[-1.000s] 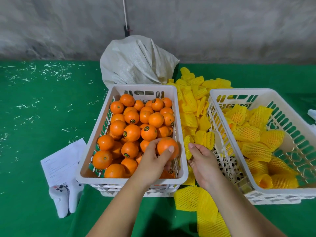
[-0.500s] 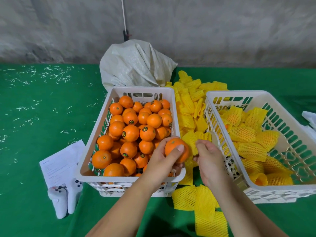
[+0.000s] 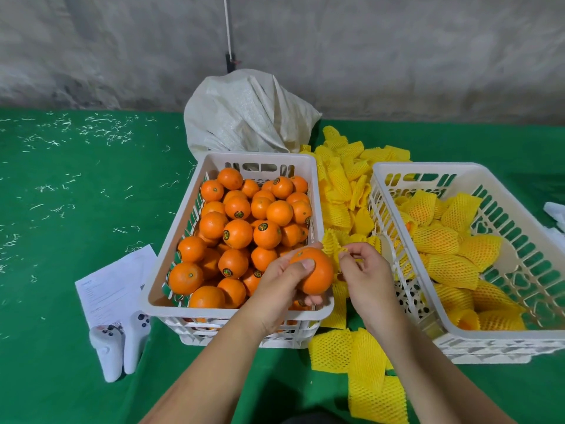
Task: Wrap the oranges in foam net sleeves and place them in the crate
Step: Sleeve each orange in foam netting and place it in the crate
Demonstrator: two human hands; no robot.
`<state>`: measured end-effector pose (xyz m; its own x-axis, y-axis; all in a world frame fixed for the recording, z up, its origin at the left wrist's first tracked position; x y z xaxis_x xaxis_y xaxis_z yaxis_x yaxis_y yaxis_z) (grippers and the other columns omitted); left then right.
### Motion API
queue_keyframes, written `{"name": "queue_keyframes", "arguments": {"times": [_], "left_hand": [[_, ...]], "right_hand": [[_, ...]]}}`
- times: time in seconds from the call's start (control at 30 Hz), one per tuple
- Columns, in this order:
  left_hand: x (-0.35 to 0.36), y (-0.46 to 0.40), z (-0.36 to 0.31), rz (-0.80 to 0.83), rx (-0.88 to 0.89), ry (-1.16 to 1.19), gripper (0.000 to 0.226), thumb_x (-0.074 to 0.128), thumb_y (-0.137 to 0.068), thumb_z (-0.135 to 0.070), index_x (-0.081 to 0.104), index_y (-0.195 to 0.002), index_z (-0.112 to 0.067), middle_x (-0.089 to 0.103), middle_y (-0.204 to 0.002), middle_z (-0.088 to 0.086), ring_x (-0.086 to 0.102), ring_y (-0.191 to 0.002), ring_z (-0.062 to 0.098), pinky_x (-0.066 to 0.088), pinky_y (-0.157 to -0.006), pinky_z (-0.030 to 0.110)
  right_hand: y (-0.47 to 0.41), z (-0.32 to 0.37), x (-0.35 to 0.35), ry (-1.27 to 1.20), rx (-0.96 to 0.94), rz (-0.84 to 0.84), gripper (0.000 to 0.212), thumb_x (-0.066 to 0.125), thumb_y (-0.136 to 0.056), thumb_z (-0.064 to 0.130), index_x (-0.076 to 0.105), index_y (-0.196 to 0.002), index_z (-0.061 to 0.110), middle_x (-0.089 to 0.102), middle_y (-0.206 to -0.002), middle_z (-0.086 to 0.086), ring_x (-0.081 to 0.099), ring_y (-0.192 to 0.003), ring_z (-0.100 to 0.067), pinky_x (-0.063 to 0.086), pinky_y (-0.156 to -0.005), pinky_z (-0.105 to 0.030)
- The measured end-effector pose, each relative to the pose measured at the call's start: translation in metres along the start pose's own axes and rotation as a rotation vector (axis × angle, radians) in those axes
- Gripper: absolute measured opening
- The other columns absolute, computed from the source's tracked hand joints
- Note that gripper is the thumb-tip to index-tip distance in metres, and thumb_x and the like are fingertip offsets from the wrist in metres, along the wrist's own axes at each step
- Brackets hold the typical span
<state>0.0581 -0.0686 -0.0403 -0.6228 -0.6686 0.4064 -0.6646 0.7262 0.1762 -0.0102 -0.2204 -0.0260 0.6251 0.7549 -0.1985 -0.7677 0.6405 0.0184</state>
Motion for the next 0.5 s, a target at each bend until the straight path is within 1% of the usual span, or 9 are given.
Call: {"name": "queue_keyframes", "arguments": {"times": [0.07,0.1,0.13,0.17,0.23,0.3,0.4,0.43,0.5], "left_hand": [[-0.002,0.000,0.000,-0.042,0.050,-0.007,0.055,0.074,-0.080,-0.050,0.069,-0.132,-0.033,0.071,-0.108,0.013,0.063,-0.072,0.029,0.055,-0.065,0.033],[-0.003,0.000,-0.001,-0.064,0.074,-0.022,0.054,0.075,-0.080,-0.051,0.069,-0.131,-0.038,0.069,-0.119,0.013,0.066,-0.078,0.029,0.056,-0.068,0.035],[-0.003,0.000,-0.001,-0.078,0.092,-0.031,0.054,0.076,-0.080,-0.051,0.068,-0.132,-0.041,0.066,-0.128,0.012,0.069,-0.084,0.027,0.056,-0.072,0.036],[-0.003,0.001,-0.001,-0.080,0.104,-0.029,0.054,0.076,-0.080,-0.051,0.066,-0.133,-0.045,0.062,-0.133,0.012,0.070,-0.088,0.025,0.056,-0.076,0.036],[-0.004,0.001,-0.001,-0.053,0.106,-0.015,0.058,0.078,-0.080,-0.048,0.064,-0.136,-0.049,0.060,-0.135,0.010,0.071,-0.091,0.023,0.056,-0.079,0.034],[-0.005,0.001,0.000,0.004,0.051,0.023,0.066,0.081,-0.080,-0.042,0.060,-0.141,-0.049,0.064,-0.127,0.008,0.070,-0.086,0.023,0.056,-0.075,0.031],[-0.003,0.000,0.002,0.105,-0.021,0.031,0.079,0.082,-0.080,-0.031,0.047,-0.151,-0.042,0.071,-0.099,0.004,0.061,-0.068,0.019,0.054,-0.067,0.029],[-0.002,0.000,0.001,0.112,-0.020,0.013,0.078,0.081,-0.081,-0.031,0.048,-0.150,-0.039,0.070,-0.095,0.002,0.059,-0.066,0.017,0.053,-0.067,0.028],[0.000,-0.001,0.000,0.102,-0.008,0.011,0.071,0.081,-0.081,-0.031,0.053,-0.146,-0.032,0.068,-0.093,0.005,0.059,-0.064,0.017,0.054,-0.065,0.028]], "right_hand": [[0.008,0.008,0.001,0.036,-0.086,0.032,0.009,0.061,-0.102,0.022,0.063,-0.103,0.030,0.066,-0.074,0.011,0.058,-0.063,-0.002,0.044,-0.058,-0.020],[0.013,0.012,0.003,0.052,-0.131,0.043,0.010,0.061,-0.102,0.020,0.063,-0.105,0.029,0.067,-0.075,0.011,0.061,-0.064,-0.001,0.045,-0.056,-0.019],[0.017,0.016,0.004,0.077,-0.174,0.041,0.013,0.062,-0.102,0.018,0.063,-0.108,0.029,0.070,-0.081,0.010,0.065,-0.071,-0.001,0.050,-0.059,-0.019],[0.020,0.020,0.005,0.125,-0.220,0.025,0.017,0.063,-0.101,0.016,0.064,-0.112,0.029,0.070,-0.091,0.011,0.067,-0.081,-0.001,0.054,-0.067,-0.018],[0.024,0.027,0.007,0.258,-0.314,0.000,0.027,0.065,-0.100,0.013,0.067,-0.123,0.025,0.062,-0.106,0.015,0.064,-0.097,0.000,0.053,-0.081,-0.014],[0.022,0.030,0.007,0.348,-0.367,0.002,0.028,0.065,-0.100,0.010,0.070,-0.126,0.018,0.058,-0.108,0.014,0.062,-0.097,0.000,0.053,-0.084,-0.016],[0.015,0.025,0.003,0.401,-0.363,-0.023,0.025,0.065,-0.097,0.002,0.073,-0.119,0.012,0.061,-0.107,0.007,0.066,-0.095,-0.013,0.058,-0.086,-0.034],[0.014,0.023,0.002,0.398,-0.354,-0.033,0.025,0.065,-0.096,0.001,0.073,-0.116,0.012,0.061,-0.107,0.006,0.066,-0.095,-0.014,0.058,-0.085,-0.037],[0.014,0.021,0.000,0.381,-0.337,-0.045,0.021,0.065,-0.097,0.005,0.071,-0.113,0.016,0.062,-0.107,0.006,0.066,-0.093,-0.010,0.058,-0.083,-0.036]]}}
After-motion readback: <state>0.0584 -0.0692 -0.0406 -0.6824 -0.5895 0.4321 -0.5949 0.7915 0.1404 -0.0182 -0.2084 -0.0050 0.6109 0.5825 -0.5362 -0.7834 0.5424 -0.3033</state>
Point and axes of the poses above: each hand's wrist, its own y-axis away from the middle knuckle, its own x-axis out of the palm, z = x × y, the point moved 5 cm from there along -y, towards the middle knuckle
